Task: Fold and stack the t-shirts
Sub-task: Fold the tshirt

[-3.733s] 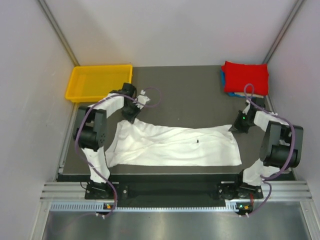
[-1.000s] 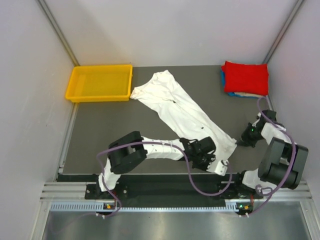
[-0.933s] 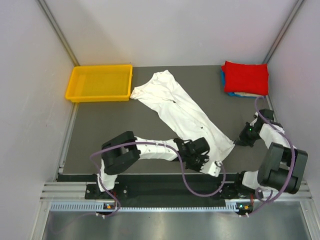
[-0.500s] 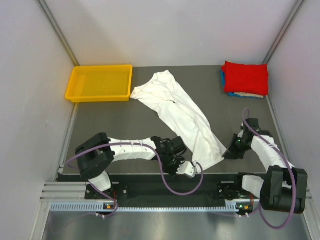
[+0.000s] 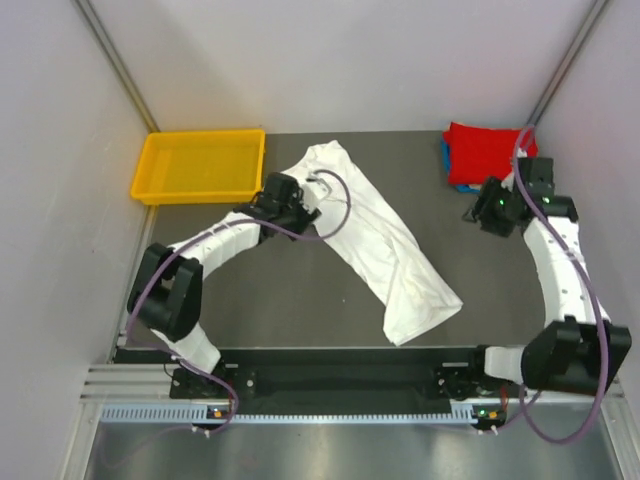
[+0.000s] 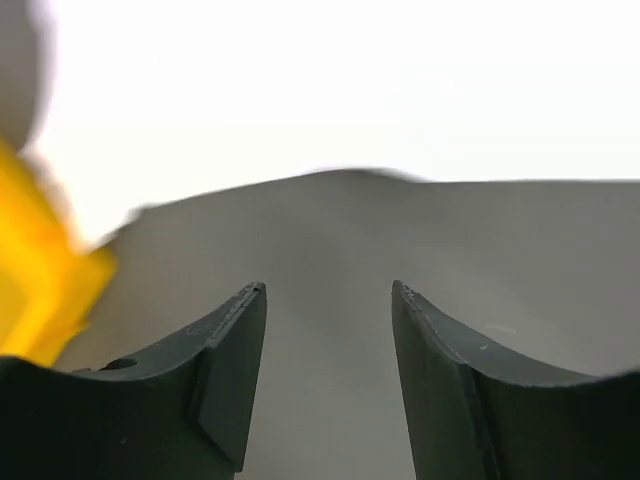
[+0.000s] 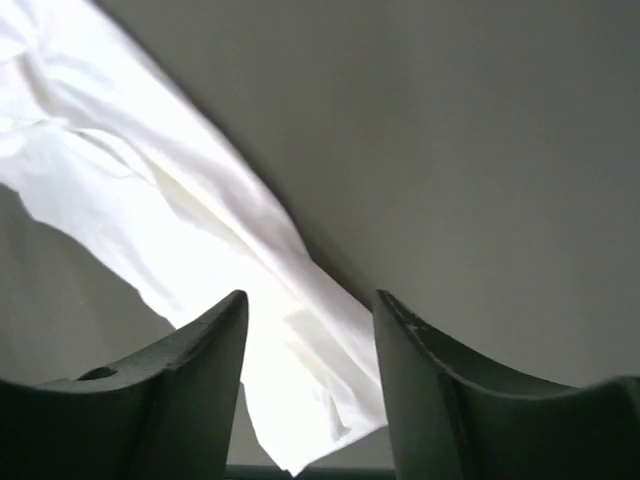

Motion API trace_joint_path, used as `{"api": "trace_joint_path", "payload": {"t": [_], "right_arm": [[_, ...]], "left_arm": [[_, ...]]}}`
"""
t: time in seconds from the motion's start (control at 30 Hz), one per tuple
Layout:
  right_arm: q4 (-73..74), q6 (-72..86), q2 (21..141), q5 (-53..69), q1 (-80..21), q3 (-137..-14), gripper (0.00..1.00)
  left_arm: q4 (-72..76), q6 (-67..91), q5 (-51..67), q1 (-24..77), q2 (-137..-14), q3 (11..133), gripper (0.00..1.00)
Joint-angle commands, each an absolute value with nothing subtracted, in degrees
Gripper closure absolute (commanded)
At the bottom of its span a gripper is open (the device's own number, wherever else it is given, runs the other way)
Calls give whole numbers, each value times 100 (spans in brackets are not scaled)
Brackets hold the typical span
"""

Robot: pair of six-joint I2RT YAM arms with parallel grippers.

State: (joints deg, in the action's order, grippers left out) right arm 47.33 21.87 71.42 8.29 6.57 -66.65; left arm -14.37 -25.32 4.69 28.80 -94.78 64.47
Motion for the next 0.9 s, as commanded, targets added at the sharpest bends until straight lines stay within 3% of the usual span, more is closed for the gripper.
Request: {"api": "trace_joint_path", "payload": {"t": [0.0, 0.17, 0.4, 0.5, 0.77, 0.87], "right_arm": [[3799, 1724, 8597, 1554, -164, -7789, 45], [3692, 1661, 11114, 1766, -975, -10437, 42], [2060, 3266, 14174, 2312, -1318, -13486, 41], [1182, 4083, 15167, 2119, -1485, -13834, 42], [1, 5440, 16127, 2013, -1784, -13939, 45], [-315, 5773, 16286, 1873, -1863, -13983, 54]], "left_arm": [[-457, -2523, -571, 2341, -9938, 6520, 42], [-501, -2048, -230, 1565, -10774, 7688, 41], [-457, -2399, -26, 1538, -11925, 8244, 38], [-605, -2549, 202, 1538, -12373, 8568, 36], [-975, -2531, 88, 1564, -13191, 9316, 36], [-1186, -2549, 53, 1600, -13525, 9711, 46]]}}
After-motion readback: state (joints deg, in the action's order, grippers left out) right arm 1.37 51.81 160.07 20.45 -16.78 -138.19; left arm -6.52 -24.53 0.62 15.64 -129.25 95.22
